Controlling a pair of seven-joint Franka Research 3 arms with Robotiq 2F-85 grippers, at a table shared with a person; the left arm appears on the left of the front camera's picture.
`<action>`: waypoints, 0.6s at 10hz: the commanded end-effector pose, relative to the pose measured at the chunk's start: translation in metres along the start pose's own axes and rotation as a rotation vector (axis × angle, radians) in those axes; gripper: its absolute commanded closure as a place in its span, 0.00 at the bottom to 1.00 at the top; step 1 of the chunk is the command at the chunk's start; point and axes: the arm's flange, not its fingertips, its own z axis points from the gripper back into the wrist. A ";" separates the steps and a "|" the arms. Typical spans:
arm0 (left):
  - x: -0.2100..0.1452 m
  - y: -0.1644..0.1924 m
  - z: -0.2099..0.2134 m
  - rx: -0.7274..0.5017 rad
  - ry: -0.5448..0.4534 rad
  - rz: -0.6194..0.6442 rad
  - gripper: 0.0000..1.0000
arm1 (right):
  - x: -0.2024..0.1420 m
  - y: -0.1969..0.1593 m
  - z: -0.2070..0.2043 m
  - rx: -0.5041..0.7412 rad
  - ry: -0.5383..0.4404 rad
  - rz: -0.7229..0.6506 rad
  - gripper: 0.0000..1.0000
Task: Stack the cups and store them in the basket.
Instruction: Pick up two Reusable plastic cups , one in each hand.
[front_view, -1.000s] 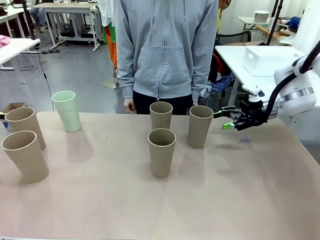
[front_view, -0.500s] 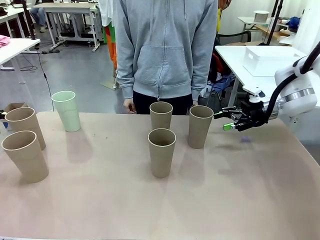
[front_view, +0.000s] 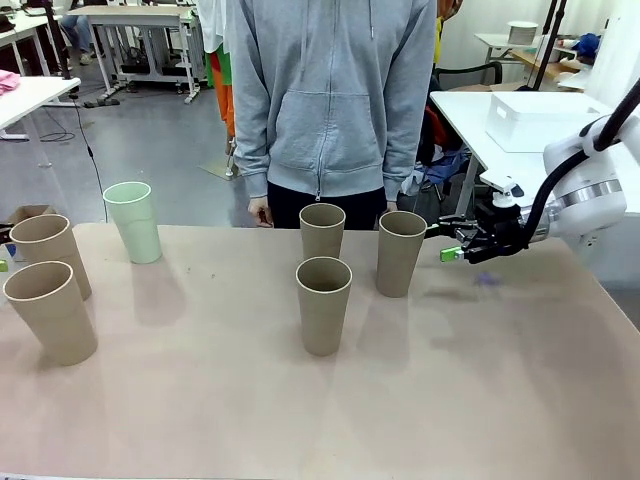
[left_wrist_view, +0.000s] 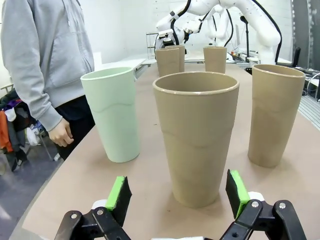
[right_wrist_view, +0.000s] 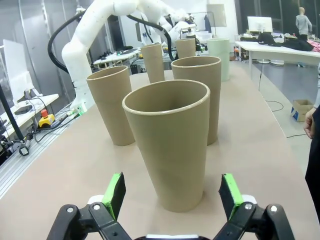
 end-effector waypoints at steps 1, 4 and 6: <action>-0.003 0.003 -0.007 0.011 -0.014 -0.007 0.00 | -0.008 -0.004 -0.013 0.022 -0.028 0.035 0.00; -0.007 0.004 -0.006 0.017 -0.031 -0.012 0.00 | -0.015 -0.007 -0.029 0.021 -0.036 0.060 0.00; -0.009 0.003 -0.007 0.013 -0.046 -0.013 0.00 | -0.018 -0.009 -0.033 0.028 -0.057 0.059 0.00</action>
